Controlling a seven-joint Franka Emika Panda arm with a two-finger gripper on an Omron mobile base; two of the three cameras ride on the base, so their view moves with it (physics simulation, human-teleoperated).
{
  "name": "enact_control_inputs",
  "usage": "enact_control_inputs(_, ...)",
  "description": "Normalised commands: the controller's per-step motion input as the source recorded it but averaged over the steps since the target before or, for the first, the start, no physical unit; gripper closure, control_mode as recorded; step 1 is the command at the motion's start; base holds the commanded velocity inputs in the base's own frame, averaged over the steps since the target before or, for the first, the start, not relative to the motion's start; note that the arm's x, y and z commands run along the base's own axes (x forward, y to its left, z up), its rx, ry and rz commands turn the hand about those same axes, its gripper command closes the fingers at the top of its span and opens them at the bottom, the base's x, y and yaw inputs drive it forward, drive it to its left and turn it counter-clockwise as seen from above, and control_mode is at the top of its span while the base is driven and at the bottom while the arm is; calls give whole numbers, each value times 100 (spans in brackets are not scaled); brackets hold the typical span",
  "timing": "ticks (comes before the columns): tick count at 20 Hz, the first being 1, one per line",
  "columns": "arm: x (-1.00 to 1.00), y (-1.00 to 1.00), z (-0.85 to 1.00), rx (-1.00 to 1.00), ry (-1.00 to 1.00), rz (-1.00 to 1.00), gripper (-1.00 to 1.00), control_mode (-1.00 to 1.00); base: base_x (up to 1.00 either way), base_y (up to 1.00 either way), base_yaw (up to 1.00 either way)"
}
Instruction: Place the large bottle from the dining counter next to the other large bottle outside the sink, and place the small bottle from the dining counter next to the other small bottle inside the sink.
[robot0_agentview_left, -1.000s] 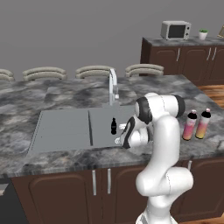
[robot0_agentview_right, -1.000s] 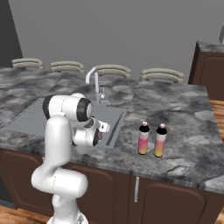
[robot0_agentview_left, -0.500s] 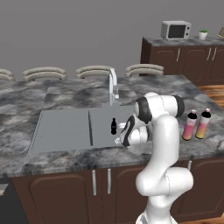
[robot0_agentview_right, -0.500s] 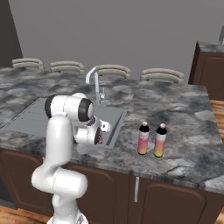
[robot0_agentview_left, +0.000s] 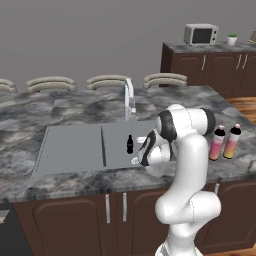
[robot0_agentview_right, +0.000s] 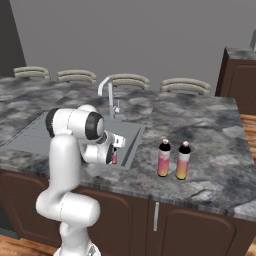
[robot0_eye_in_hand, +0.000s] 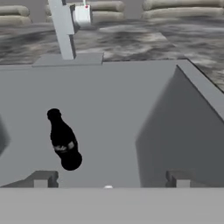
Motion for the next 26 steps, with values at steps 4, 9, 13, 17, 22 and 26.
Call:
enact_control_inputs(4, -28, 8, 46, 2, -7, 0, -100, -100, 0, 0, 0)
enact_control_inputs(9, -29, 1, 64, 0, -2, 2, -100, -100, 0, 0, 0)
enact_control_inputs(13, -29, 0, 48, 0, 0, 10, -100, -100, 0, 0, 0)
enact_control_inputs(17, -28, 0, 54, -2, 0, 13, -100, -100, 0, 0, 0)
enact_control_inputs(22, -34, -1, 53, -4, 0, 13, -100, -100, 0, 0, 0)
enact_control_inputs(26, -31, -4, 43, -4, 0, 13, -100, -100, 0, 0, 0)
